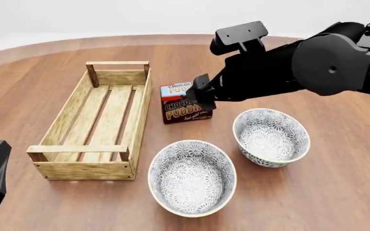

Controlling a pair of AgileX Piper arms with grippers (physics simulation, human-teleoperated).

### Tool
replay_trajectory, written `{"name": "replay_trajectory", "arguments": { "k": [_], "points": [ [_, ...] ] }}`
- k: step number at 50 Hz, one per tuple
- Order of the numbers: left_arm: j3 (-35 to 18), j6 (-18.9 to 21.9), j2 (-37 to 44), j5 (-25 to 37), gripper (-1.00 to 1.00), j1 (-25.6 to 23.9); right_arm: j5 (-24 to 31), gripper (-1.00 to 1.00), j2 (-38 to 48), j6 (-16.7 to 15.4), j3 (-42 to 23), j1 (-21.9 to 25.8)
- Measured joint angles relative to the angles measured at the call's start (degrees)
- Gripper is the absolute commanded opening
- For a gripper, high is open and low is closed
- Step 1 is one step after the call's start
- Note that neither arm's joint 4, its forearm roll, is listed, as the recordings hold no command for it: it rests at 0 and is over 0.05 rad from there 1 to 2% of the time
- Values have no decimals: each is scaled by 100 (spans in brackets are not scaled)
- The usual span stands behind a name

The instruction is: Stack the left bowl on the right bowl and place them in the tray.

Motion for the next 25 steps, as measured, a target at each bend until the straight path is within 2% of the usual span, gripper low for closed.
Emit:
{"name": "replay_trajectory", "arguments": {
  "k": [25],
  "points": [
    [0,0,0,0,100,0,315,100,862,-130,-364,192]
  ]
}}
